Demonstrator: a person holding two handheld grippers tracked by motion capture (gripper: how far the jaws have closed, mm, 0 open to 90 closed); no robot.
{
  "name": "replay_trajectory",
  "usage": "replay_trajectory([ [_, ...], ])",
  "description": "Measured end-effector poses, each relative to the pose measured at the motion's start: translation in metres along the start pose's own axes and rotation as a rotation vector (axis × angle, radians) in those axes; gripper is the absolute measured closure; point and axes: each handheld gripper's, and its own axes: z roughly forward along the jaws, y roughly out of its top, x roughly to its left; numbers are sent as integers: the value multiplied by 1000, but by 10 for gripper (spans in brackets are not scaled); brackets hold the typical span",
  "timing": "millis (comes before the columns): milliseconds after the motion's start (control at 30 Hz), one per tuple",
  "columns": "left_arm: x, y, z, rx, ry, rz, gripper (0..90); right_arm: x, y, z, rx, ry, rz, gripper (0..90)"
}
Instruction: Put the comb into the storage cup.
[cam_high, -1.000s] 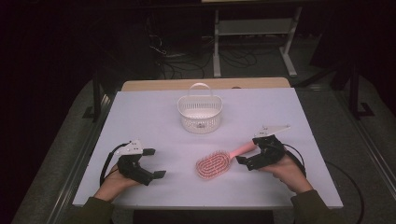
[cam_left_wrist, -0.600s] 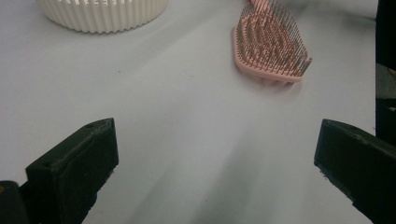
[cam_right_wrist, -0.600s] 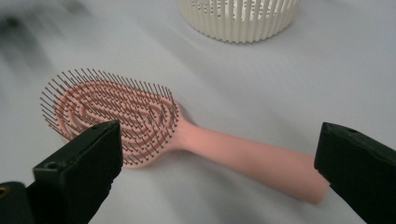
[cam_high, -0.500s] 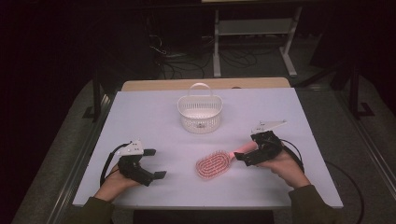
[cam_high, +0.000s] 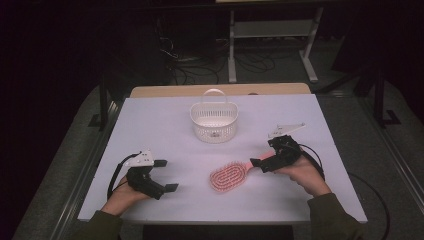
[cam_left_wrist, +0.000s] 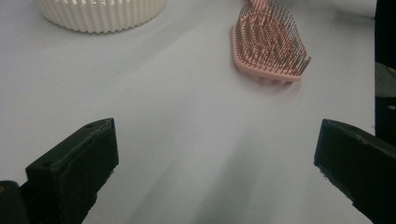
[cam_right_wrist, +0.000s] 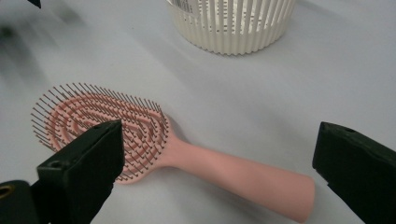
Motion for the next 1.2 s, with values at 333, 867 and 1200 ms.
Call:
replay_trajectory([
  [333,0,0,1,2,-4,2,0,-6,6,3,13,-14,-3,54],
  [867,0,0,2,3,-7,1,0,-15,20,11,57,-36,7,175],
  [1200,0,-1,2,2,-7,3,0,-23,23,16,57,-32,20,310],
])
